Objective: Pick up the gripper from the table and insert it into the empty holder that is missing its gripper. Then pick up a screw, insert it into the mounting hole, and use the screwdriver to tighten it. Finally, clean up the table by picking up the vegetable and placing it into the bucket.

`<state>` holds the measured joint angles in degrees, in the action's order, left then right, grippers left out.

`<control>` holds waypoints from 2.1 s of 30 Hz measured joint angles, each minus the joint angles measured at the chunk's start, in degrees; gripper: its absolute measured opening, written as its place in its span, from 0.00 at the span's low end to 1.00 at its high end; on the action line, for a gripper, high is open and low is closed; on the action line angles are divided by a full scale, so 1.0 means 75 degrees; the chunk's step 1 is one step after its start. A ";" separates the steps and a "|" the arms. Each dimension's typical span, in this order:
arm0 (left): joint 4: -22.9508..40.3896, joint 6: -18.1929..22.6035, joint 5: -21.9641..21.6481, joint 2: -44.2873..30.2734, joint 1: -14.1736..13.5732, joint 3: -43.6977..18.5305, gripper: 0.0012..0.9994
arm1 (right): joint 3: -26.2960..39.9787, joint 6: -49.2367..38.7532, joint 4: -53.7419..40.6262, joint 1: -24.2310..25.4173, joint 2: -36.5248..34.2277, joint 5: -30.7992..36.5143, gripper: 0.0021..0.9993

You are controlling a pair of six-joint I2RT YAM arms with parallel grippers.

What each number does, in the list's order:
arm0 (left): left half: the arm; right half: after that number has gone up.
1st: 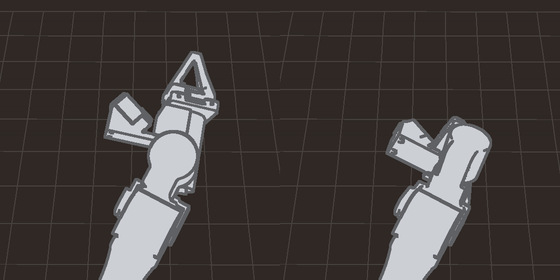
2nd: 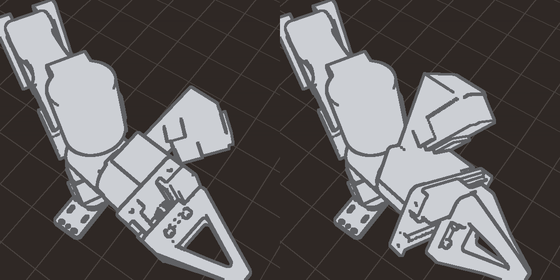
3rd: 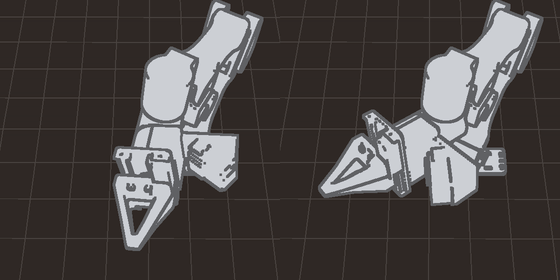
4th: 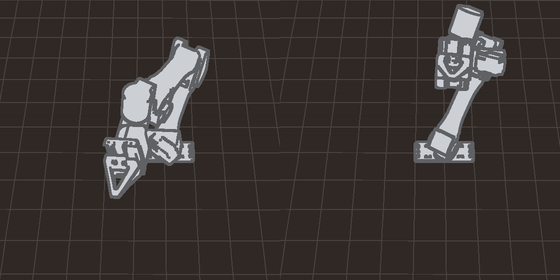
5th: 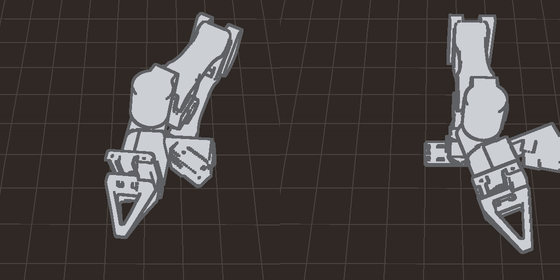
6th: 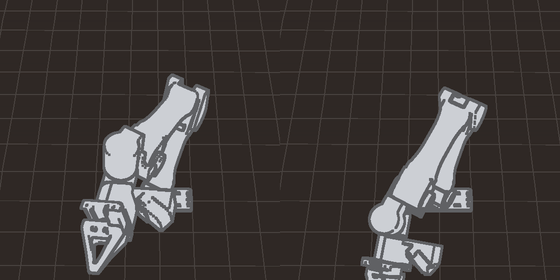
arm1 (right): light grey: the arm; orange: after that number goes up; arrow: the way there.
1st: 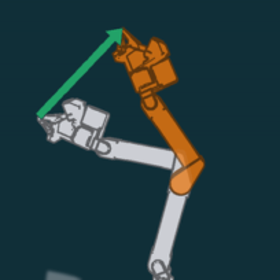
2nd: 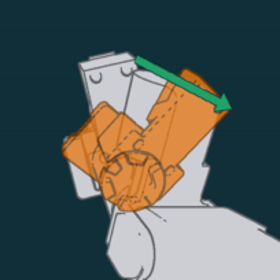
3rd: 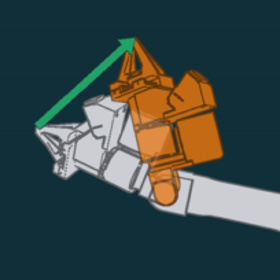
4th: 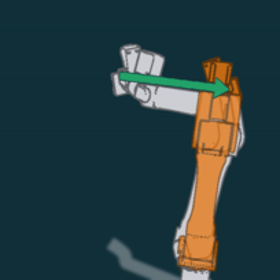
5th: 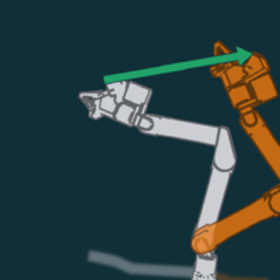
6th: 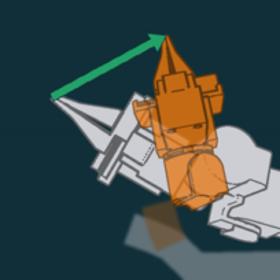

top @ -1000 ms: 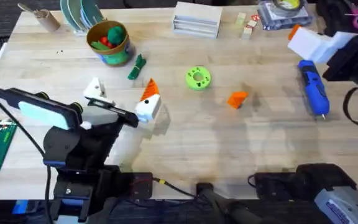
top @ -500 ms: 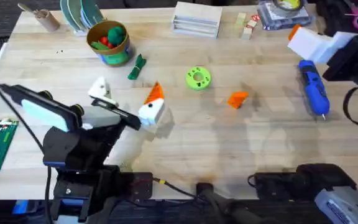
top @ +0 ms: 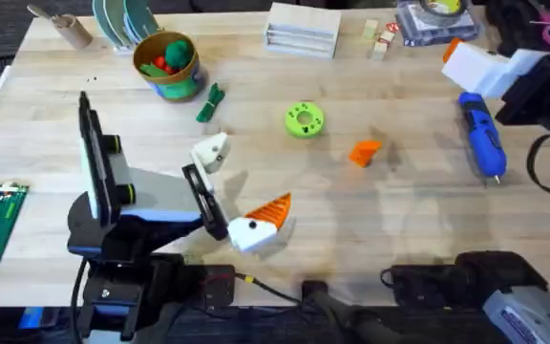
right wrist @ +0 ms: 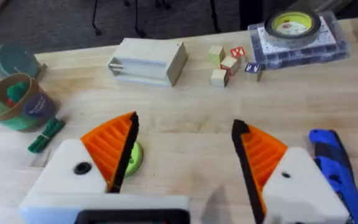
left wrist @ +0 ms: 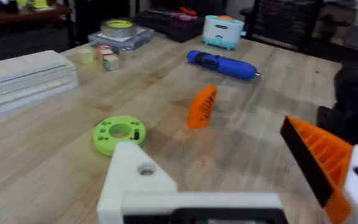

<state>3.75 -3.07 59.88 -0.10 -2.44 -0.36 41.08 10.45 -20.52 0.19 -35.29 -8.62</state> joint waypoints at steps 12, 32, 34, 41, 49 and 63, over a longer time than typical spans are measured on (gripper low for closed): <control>0.0000 0.0000 0.0737 0.0000 0.0000 0.0000 0.99 | 0.0029 -0.0958 -0.1855 -0.0807 -0.0305 -0.1111 0.96; 0.0001 0.0000 0.0795 0.0000 0.0000 0.0000 0.99 | 0.0326 -0.2211 -0.2491 -0.2553 -0.3579 -0.0051 0.95; 0.0000 0.0000 0.0795 0.0000 0.0000 0.0000 0.99 | 0.0326 -0.2290 -0.2350 -0.2553 -0.3842 -0.0047 0.95; 0.0003 0.0000 0.0795 0.0000 0.0000 0.0000 0.99 | 0.0326 -0.2725 -0.2221 -0.2553 -0.4245 -0.0022 0.91; 0.0000 0.0000 0.0795 0.0000 0.0000 0.0000 0.99 | 0.0326 -0.3032 -0.1951 -0.2553 -0.4506 -0.0018 0.78; 0.0003 0.0000 0.0798 0.0000 0.0000 0.0000 0.99 | 0.0326 -0.3174 -0.1887 -0.2553 -0.4560 0.0005 0.31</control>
<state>3.77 -3.07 65.87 -0.10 -2.44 -0.36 43.53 -13.35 -34.68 -18.96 -69.49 -8.58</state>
